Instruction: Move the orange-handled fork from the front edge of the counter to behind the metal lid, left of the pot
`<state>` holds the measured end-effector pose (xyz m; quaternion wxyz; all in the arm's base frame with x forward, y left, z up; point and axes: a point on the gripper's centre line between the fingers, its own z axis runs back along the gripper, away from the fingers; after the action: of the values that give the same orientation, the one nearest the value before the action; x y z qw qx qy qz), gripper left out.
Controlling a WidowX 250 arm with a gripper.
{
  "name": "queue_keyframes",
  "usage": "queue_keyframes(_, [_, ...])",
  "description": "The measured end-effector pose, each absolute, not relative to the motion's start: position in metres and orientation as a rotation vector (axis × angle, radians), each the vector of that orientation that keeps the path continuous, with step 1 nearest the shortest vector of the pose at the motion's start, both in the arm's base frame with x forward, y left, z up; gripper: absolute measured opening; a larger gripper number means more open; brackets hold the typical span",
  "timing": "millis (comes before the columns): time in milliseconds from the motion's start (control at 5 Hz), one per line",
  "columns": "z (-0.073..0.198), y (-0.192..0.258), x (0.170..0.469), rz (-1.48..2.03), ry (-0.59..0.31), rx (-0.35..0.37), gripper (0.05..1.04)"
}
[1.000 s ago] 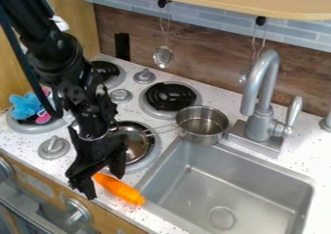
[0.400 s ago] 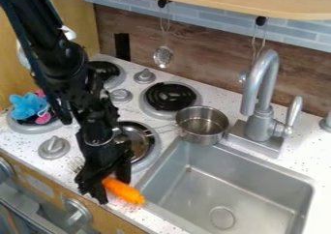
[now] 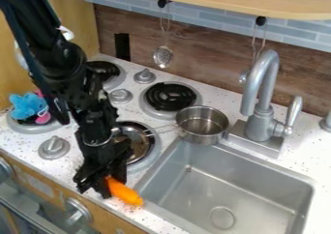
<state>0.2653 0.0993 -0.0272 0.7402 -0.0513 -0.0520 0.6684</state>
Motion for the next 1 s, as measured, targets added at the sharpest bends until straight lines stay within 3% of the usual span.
queue_keyframes(200, [-0.018, 0.105, 0.261, 1.436, -0.161, -0.061, 0.451])
queue_keyframes(400, [0.011, 0.126, 0.257, 1.506, -0.261, -0.048, 0.452])
queue_keyframes(600, [0.038, 0.142, 0.250, 1.577, -0.352, 0.024, 0.451])
queue_keyframes(1000, [0.058, 0.153, 0.294, 1.657, -0.327, -0.063, 0.451])
